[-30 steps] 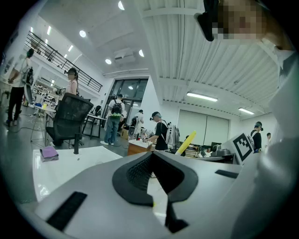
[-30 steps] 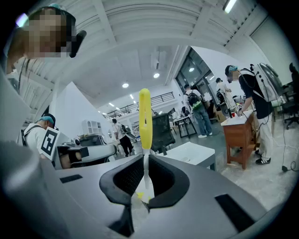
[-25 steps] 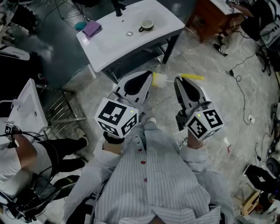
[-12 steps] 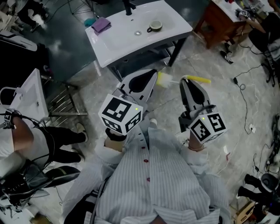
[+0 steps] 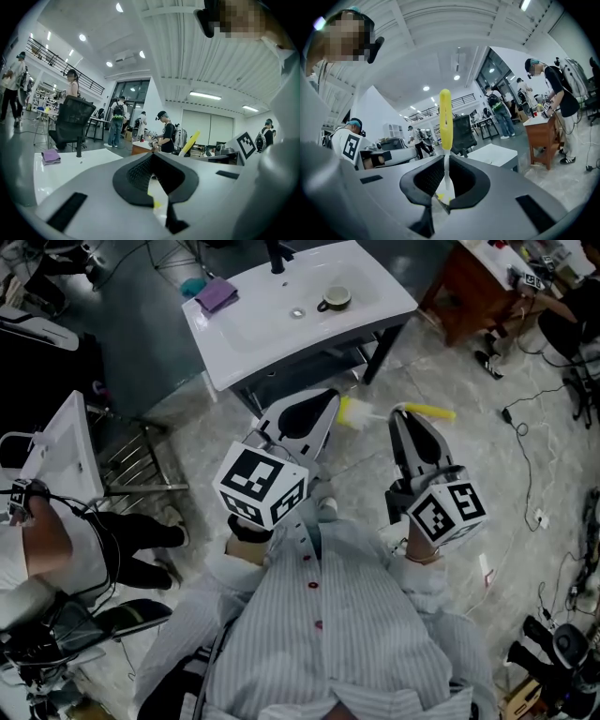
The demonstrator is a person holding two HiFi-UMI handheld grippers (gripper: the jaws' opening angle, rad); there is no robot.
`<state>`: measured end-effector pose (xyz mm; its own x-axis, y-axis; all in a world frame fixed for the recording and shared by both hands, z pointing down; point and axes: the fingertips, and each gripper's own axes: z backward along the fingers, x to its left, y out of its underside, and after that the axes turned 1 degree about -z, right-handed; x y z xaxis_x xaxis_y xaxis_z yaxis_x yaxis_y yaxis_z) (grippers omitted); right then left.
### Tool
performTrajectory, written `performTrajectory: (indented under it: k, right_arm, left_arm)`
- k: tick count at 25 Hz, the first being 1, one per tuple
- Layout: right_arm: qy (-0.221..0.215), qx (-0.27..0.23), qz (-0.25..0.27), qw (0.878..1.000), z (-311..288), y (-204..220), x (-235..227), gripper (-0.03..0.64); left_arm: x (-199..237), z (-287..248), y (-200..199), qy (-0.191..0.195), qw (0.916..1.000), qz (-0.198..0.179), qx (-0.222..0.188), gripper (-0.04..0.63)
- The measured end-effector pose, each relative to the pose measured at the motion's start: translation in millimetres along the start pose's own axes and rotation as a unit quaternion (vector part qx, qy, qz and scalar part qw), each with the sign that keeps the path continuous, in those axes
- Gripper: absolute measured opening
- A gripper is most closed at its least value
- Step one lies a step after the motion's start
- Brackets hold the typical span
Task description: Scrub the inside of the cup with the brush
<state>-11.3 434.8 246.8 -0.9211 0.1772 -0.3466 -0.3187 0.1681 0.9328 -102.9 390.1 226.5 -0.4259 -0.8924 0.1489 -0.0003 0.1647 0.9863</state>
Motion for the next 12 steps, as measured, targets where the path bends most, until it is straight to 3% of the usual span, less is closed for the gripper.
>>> performTrajectory:
  k: [12]
  right_arm:
    - [0.038, -0.004, -0.006, 0.999, -123, -27, -65, 0.057]
  left_arm:
    - [114, -97, -19, 0.027, 0.9995, -0.010, 0.011, 0.009]
